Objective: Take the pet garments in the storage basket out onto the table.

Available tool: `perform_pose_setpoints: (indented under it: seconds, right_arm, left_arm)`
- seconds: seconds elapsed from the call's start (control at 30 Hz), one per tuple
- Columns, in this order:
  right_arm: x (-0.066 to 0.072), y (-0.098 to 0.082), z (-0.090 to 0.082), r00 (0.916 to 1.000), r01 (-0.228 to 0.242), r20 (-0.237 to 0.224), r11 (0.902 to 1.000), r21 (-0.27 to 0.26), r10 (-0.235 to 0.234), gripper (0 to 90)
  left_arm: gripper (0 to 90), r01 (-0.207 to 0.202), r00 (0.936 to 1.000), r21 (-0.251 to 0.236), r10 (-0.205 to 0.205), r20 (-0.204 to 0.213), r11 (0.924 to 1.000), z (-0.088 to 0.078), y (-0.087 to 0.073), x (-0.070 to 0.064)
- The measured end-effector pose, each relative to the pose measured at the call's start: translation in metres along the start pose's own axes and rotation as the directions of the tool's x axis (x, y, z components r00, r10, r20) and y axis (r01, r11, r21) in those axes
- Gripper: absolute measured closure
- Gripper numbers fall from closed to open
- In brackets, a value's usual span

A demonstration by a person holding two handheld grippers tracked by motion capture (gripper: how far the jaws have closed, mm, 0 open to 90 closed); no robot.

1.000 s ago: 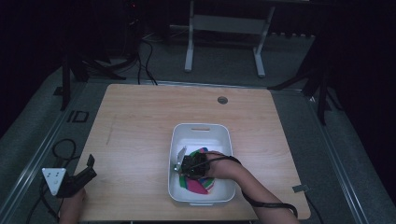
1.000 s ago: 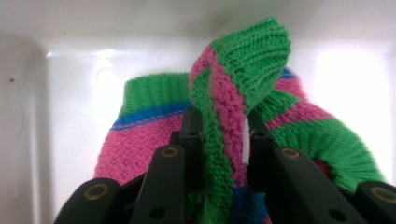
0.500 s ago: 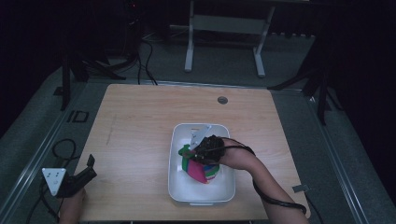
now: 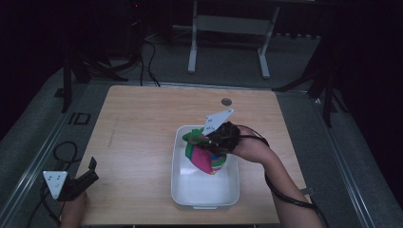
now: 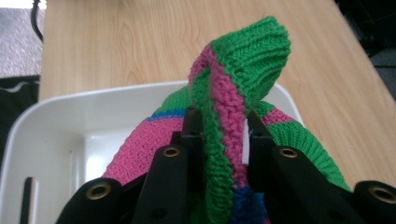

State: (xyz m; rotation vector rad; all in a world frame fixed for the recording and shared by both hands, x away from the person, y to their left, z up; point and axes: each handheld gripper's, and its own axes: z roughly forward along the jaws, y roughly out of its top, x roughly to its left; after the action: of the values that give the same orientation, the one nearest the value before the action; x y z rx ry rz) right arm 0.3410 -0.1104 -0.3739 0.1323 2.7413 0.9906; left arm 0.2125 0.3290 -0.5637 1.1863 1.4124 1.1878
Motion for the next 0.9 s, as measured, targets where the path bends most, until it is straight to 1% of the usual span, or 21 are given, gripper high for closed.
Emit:
perform_pose_setpoints:
  seconds: [0.07,0.2,0.23,0.27,0.43,0.47,0.5,0.67,0.9]
  right_arm:
    - [-0.002,0.001,-0.008,0.9999,-0.008,0.007,0.9997,-0.024,0.008,75.7]
    - [-0.006,-0.001,-0.026,0.9995,-0.011,0.029,0.9987,-0.050,0.013,75.7]
    - [-0.008,-0.001,-0.030,0.9991,-0.021,0.035,0.9981,-0.058,0.023,75.7]
    - [-0.010,-0.003,-0.035,0.9990,-0.023,0.036,0.9978,-0.063,0.025,75.7]
    - [-0.018,-0.013,-0.057,0.9946,-0.048,0.088,0.9961,-0.074,0.054,75.7]
    - [-0.020,-0.016,-0.062,0.9937,-0.057,0.092,0.9956,-0.074,0.064,75.7]
    - [-0.022,-0.019,-0.066,0.9922,-0.061,0.104,0.9955,-0.073,0.068,75.7]
    - [-0.030,-0.040,-0.084,0.9829,-0.109,0.141,0.9914,-0.072,0.118,75.6]
    - [-0.037,-0.073,-0.102,0.9662,-0.165,0.192,0.9849,-0.054,0.172,75.6]
  left_arm:
    - [0.9,0.004,1.0000,-0.002,-0.004,-0.001,1.0000,0.000,0.000,0.000]
    - [0.9,0.003,1.0000,-0.002,-0.003,0.000,1.0000,0.000,0.000,0.000]
    - [0.9,0.002,1.0000,-0.002,-0.002,0.000,1.0000,0.000,0.000,0.000]
    - [1.0,0.002,1.0000,-0.001,-0.002,0.000,1.0000,0.000,0.000,0.000]
    - [0.9,0.002,1.0000,-0.002,-0.002,0.000,1.0000,0.000,0.000,0.000]
    - [0.9,0.001,1.0000,-0.001,-0.001,0.000,1.0000,0.000,0.000,0.000]
    - [0.9,0.001,1.0000,-0.001,-0.001,0.000,1.0000,0.000,0.000,0.000]
    - [0.9,-0.001,1.0000,0.001,0.001,0.001,1.0000,0.000,0.000,0.000]
    - [0.9,-0.001,1.0000,-0.001,0.001,0.002,1.0000,0.000,0.000,-0.001]
